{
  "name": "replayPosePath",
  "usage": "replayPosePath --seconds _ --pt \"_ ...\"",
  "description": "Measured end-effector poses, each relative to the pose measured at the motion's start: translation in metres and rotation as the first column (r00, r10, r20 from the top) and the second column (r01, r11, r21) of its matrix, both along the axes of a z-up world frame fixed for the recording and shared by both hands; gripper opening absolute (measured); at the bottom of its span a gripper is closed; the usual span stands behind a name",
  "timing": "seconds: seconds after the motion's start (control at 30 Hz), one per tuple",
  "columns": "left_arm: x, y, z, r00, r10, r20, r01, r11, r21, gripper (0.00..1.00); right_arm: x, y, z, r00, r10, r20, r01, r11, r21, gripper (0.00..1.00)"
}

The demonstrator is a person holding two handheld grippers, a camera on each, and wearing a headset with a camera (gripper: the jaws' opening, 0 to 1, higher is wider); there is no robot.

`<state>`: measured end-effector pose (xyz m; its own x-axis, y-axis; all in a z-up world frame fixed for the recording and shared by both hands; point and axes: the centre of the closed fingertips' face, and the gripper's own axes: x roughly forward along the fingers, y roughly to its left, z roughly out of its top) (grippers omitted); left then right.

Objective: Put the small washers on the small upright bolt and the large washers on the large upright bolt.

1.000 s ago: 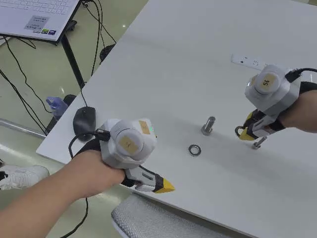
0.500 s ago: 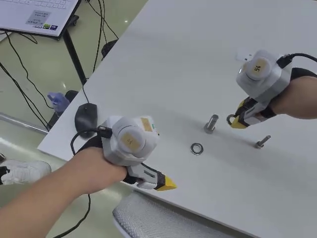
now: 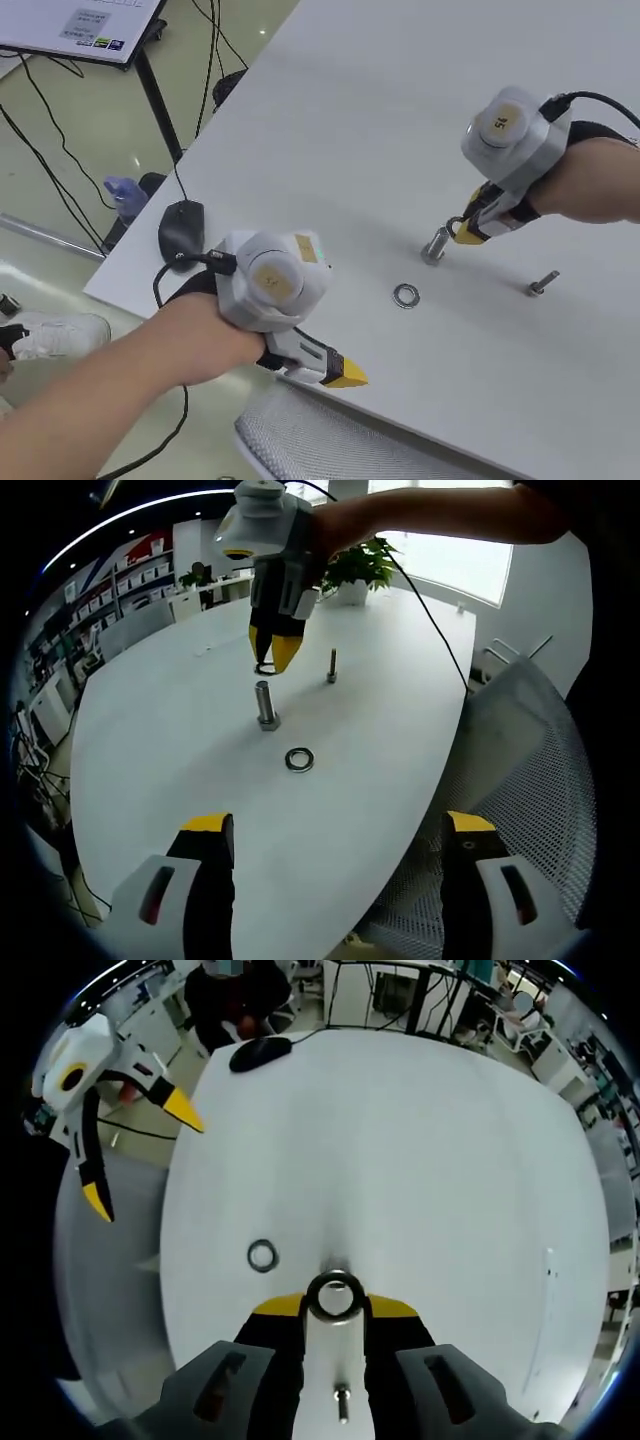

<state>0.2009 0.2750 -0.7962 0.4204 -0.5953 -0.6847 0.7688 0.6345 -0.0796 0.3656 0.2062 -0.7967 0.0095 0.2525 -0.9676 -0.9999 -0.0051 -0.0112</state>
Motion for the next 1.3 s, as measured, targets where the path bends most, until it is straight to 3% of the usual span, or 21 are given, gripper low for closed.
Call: replayPosePath --seconds 0.33,1.03,1.3 --pt "0.000 0.000 -0.001 1.000 -0.005 -0.004 0.005 1.000 -0.004 0.87 0.002 0.008 -0.012 1.000 0.016 -0.005 -0.016 1.000 -0.027 0.22" --pt "0.003 -0.001 0.000 1.000 -0.011 -0.003 0.011 1.000 -0.006 0.85 -0.004 0.010 -0.023 1.000 0.025 -0.011 -0.025 0.998 -0.056 0.22" --pt "0.001 -0.001 -0.001 1.000 -0.017 -0.008 0.017 1.000 -0.006 0.84 -0.002 0.007 -0.038 1.000 0.024 -0.009 -0.025 0.997 -0.071 0.22"
